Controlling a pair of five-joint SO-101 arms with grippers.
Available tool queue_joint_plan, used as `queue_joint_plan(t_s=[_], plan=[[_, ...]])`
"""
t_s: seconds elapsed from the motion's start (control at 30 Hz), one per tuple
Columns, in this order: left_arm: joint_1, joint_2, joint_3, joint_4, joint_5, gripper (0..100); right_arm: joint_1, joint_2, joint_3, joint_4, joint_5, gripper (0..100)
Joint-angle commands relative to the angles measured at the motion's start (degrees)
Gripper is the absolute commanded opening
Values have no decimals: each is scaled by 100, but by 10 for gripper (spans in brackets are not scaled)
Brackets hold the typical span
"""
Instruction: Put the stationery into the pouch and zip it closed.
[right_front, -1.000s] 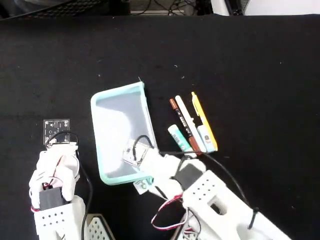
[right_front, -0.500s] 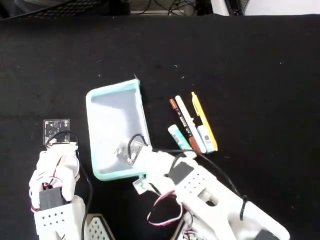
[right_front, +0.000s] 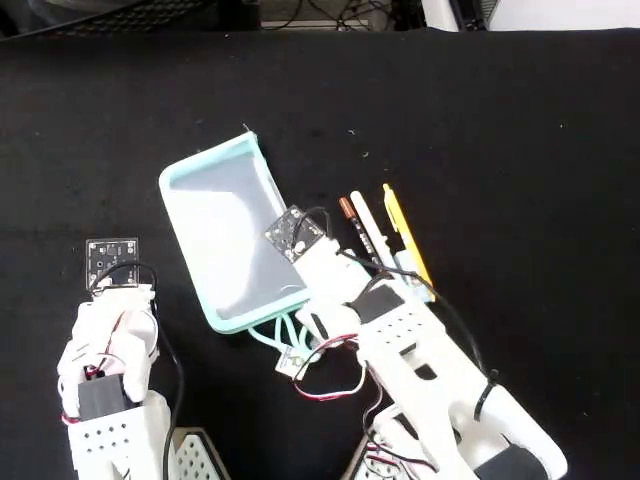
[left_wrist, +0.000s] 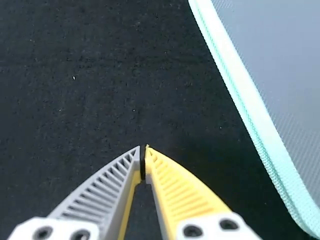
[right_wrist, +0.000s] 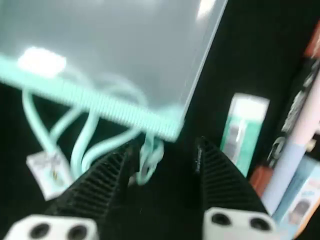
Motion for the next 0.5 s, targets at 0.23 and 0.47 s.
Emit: queue_joint_plan(t_s=[0.23,0.47], plan=[[-22,0,84,-114,53,37,-721,-523,347,53,-70,194],[-22,0,84,-88,53,37,-712,-523,716,-448,-53,194]])
